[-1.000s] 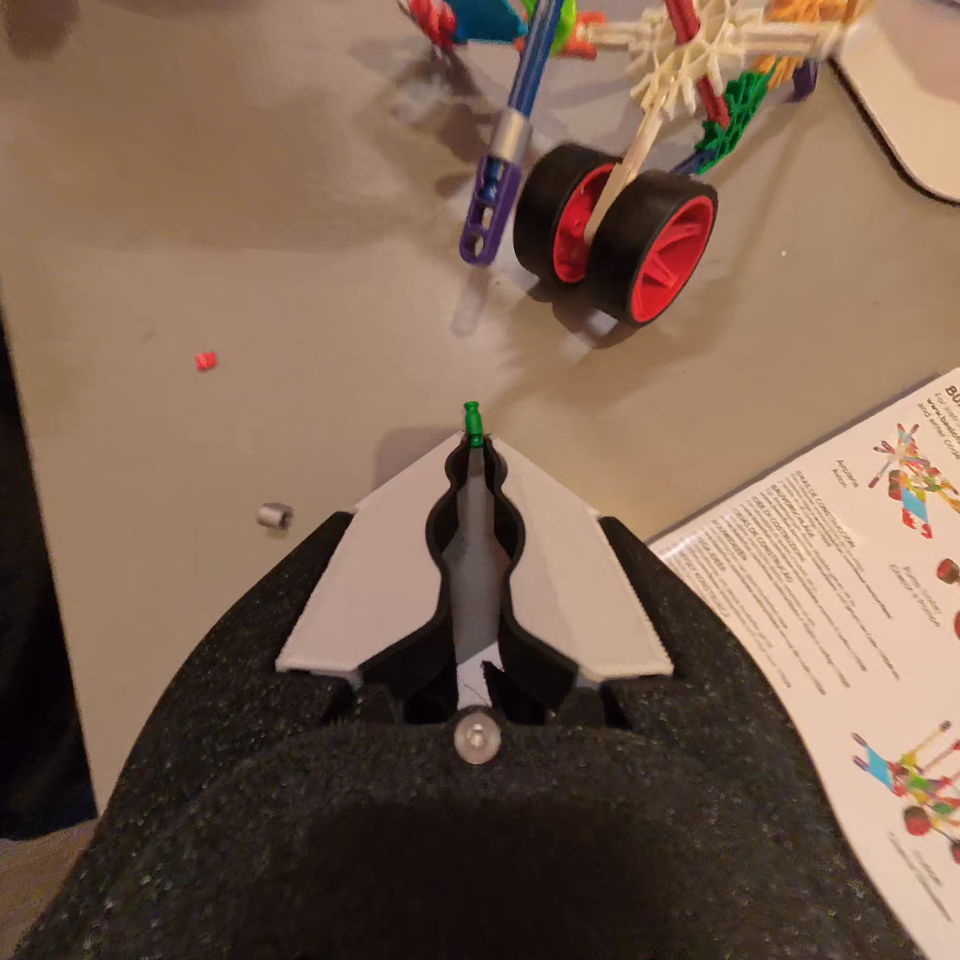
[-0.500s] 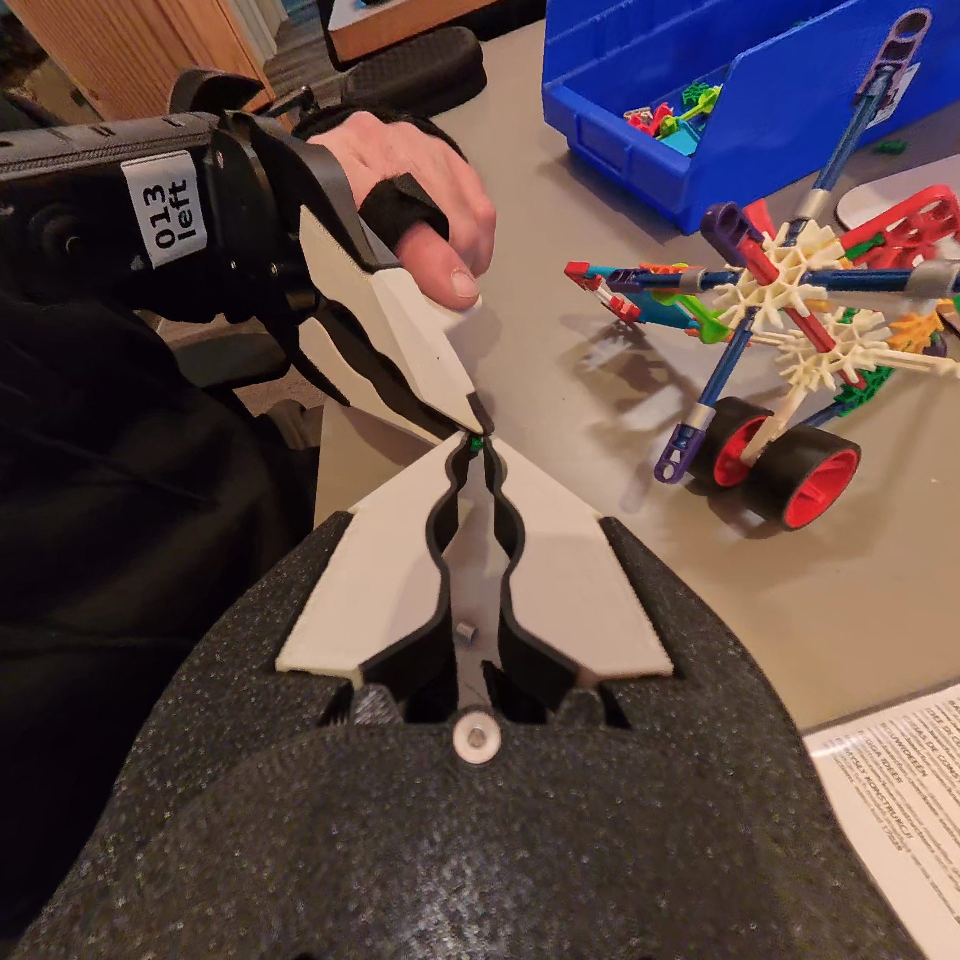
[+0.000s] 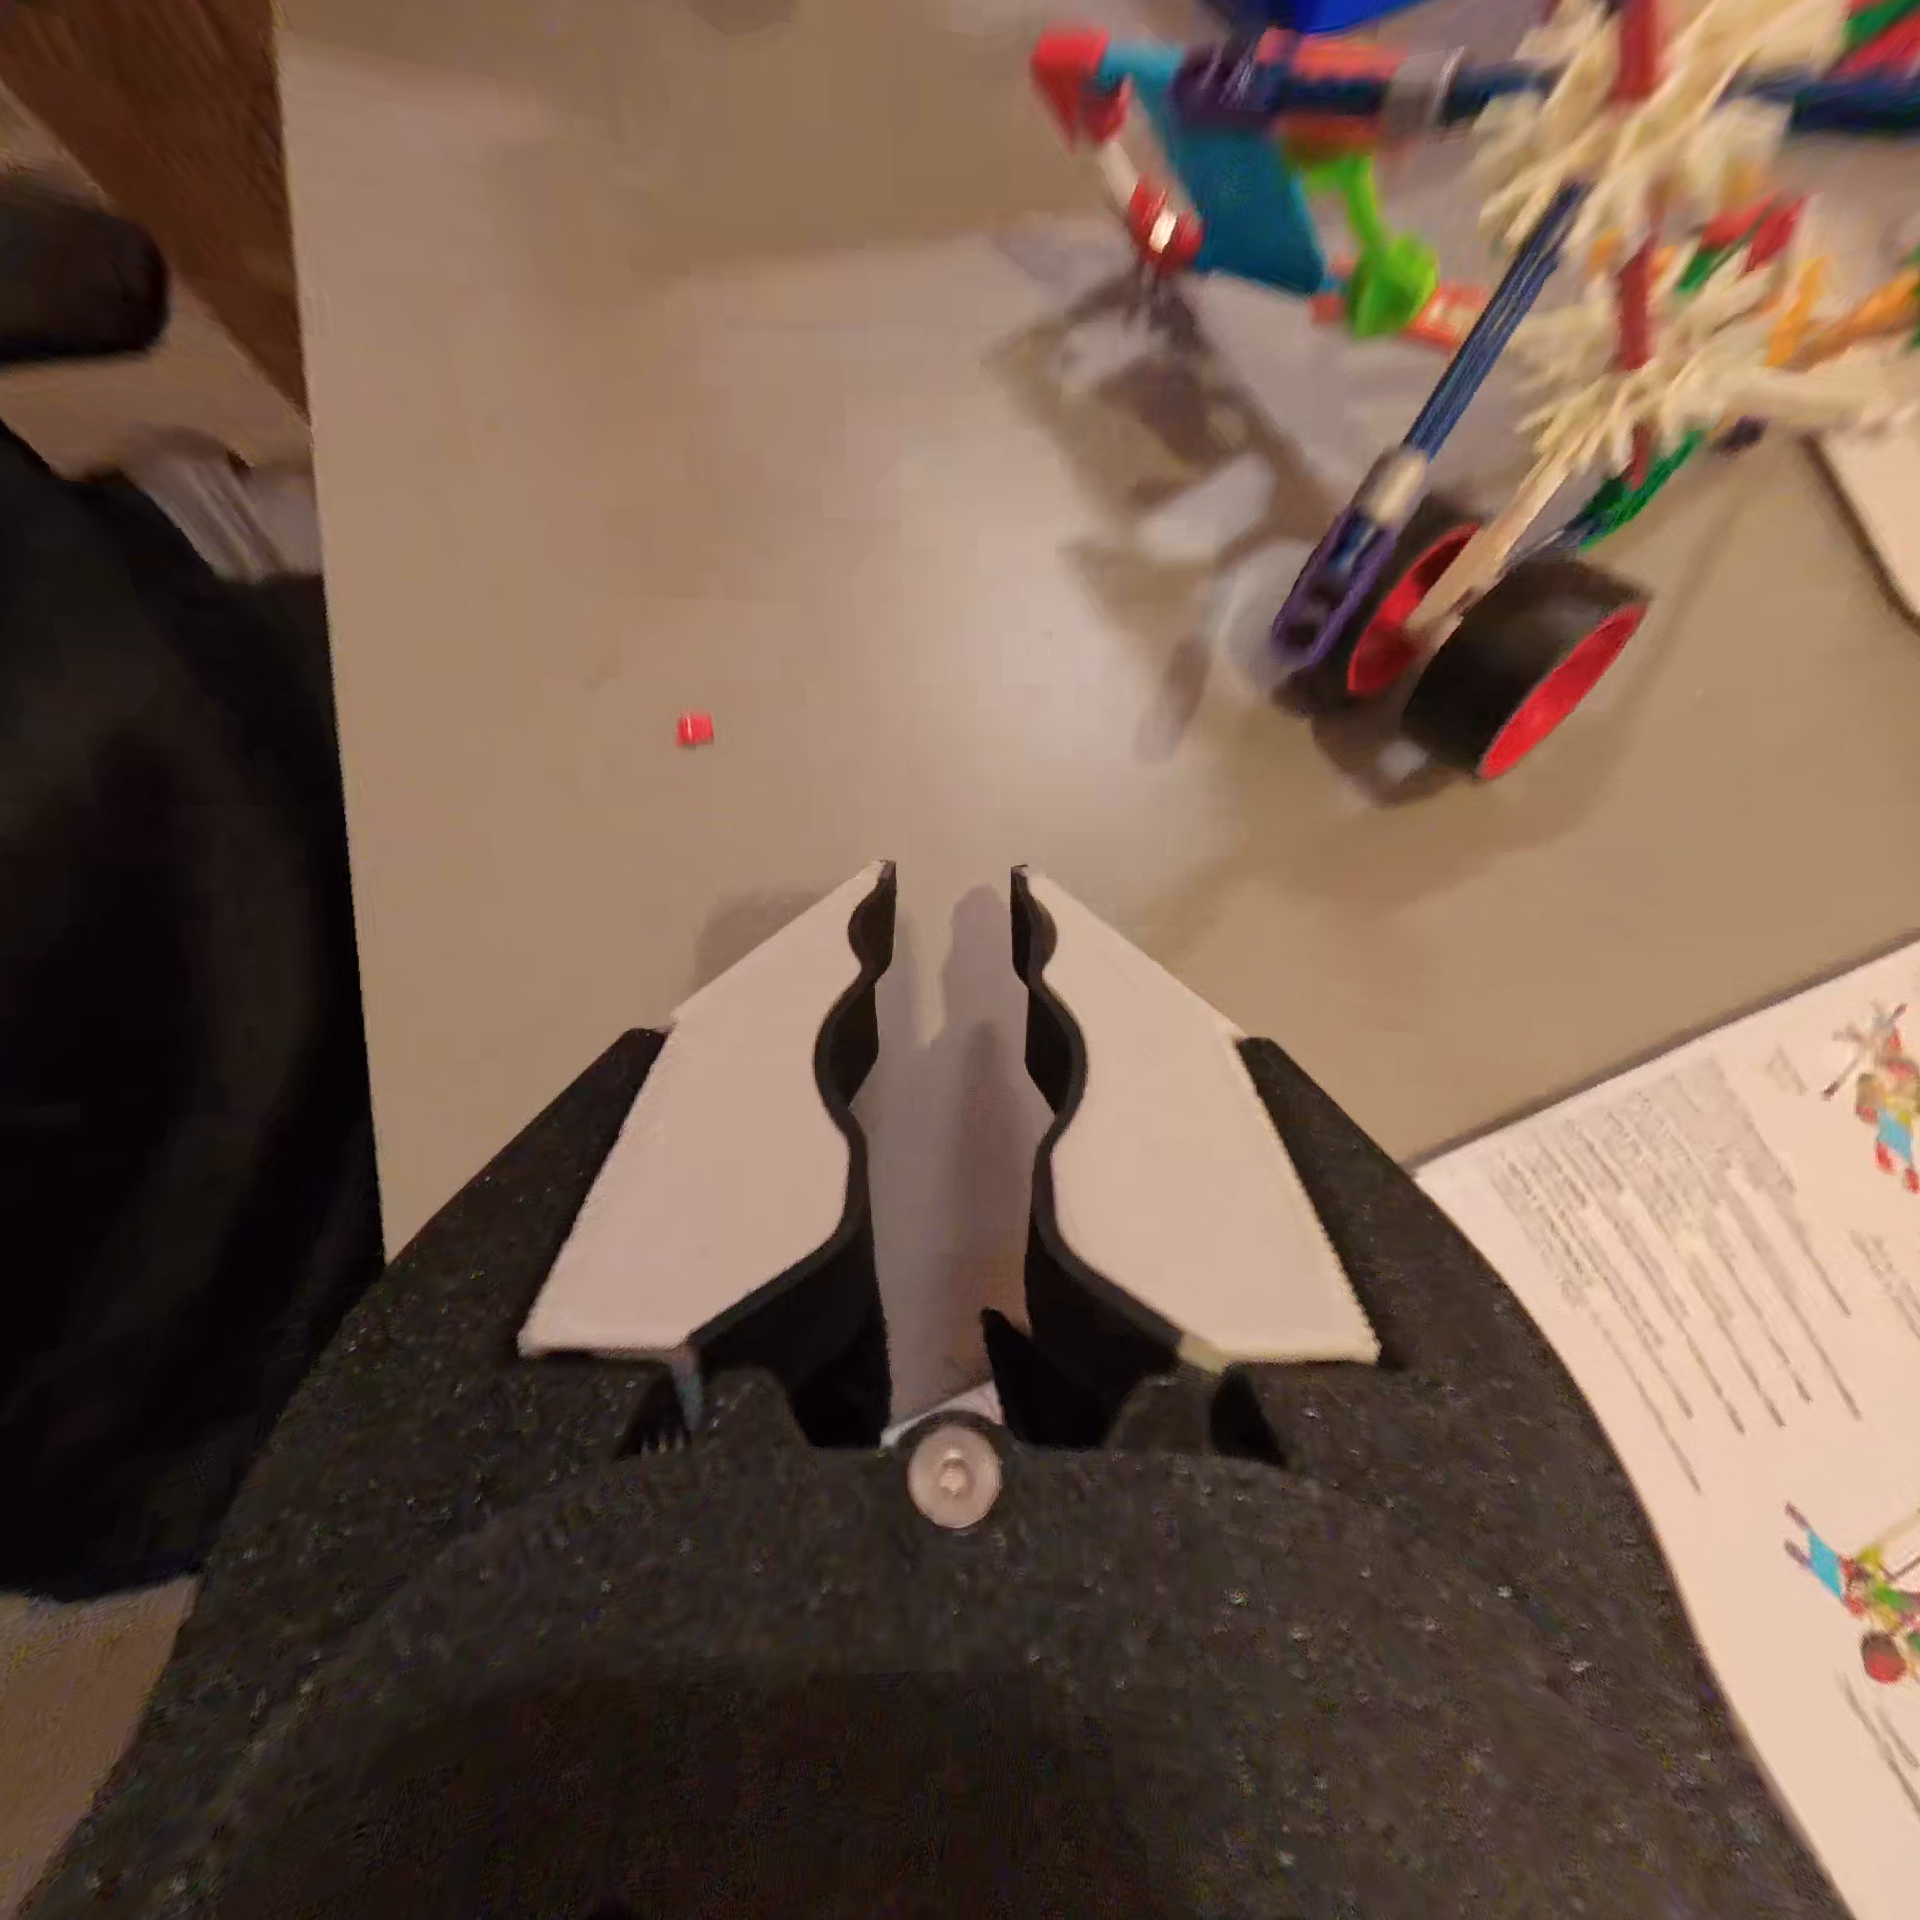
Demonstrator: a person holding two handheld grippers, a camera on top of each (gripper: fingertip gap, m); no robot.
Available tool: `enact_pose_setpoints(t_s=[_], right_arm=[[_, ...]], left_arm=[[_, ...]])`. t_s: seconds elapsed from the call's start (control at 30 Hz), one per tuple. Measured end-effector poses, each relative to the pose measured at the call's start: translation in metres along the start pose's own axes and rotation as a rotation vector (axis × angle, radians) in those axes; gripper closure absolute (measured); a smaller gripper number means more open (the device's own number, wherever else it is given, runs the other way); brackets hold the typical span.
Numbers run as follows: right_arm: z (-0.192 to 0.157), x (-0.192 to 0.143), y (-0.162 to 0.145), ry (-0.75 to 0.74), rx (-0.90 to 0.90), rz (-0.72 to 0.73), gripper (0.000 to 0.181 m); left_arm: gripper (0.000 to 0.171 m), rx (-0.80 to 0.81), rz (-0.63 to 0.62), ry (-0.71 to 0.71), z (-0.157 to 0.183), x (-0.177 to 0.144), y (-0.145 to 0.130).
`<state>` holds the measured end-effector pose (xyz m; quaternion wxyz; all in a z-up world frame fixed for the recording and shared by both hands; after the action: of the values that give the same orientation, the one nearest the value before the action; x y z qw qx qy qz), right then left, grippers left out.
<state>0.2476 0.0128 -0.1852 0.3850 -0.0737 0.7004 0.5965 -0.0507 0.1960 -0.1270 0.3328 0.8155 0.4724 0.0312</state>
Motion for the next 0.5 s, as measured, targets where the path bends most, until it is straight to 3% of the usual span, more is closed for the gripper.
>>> enact_pose_setpoints(t_s=[0.07, 0.17, 0.5], right_arm=[[-0.004, 0.005, -0.012, 0.016, 0.003, -0.04, 0.159], [-0.011, 0.009, -0.026, 0.038, -0.01, -0.091, 0.159], [-0.025, -0.014, -0.027, 0.029, 0.001, -0.017, 0.159]], left_arm=[[0.129, -0.04, -0.124, 0.024, -0.011, 0.01, -0.023], [0.128, -0.056, -0.08, 0.033, -0.01, 0.004, -0.016], [0.137, 0.01, 0.207, -0.095, 0.049, -0.04, 0.071]])
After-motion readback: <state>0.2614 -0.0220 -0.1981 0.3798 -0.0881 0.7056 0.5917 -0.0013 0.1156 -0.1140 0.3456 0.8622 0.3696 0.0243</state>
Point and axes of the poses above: each gripper's, where its closed fingertips meet, x out along the fingers, y out of its top, z = x × y across the jaws, the point moved 8 cm from there along -x, back along the fingers, and after that the axes turned 7 degrees about z, right-handed, at the moved point
